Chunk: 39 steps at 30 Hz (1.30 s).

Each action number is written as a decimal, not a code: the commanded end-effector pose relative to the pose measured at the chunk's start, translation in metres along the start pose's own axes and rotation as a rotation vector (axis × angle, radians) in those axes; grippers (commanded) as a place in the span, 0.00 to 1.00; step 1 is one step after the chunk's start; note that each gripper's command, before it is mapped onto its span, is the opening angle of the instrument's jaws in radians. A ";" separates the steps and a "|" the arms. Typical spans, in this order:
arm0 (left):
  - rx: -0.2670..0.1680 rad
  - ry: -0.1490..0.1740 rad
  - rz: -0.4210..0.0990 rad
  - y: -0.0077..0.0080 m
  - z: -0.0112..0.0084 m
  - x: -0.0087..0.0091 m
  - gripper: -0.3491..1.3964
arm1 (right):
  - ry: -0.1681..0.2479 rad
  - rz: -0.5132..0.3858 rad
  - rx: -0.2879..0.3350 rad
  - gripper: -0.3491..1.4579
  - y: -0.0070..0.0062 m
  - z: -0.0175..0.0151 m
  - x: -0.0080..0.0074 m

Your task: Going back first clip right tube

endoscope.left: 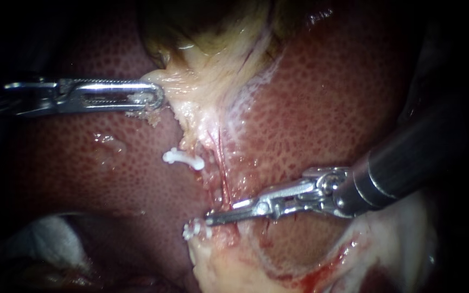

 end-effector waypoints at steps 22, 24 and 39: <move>0.002 0.001 0.001 0.0001 0.0001 -0.0001 0.00 | 0.037 -0.147 0.008 0.36 -0.0001 0.0009 0.0003; 0.002 0.001 0.001 0.0001 0.0001 -0.0001 0.00 | 0.073 -0.199 0.019 0.42 -0.0001 0.0011 0.0004; 0.003 0.001 0.001 0.0001 0.0001 -0.0001 0.00 | 0.148 -0.476 -0.055 0.47 0.0009 0.0007 0.0011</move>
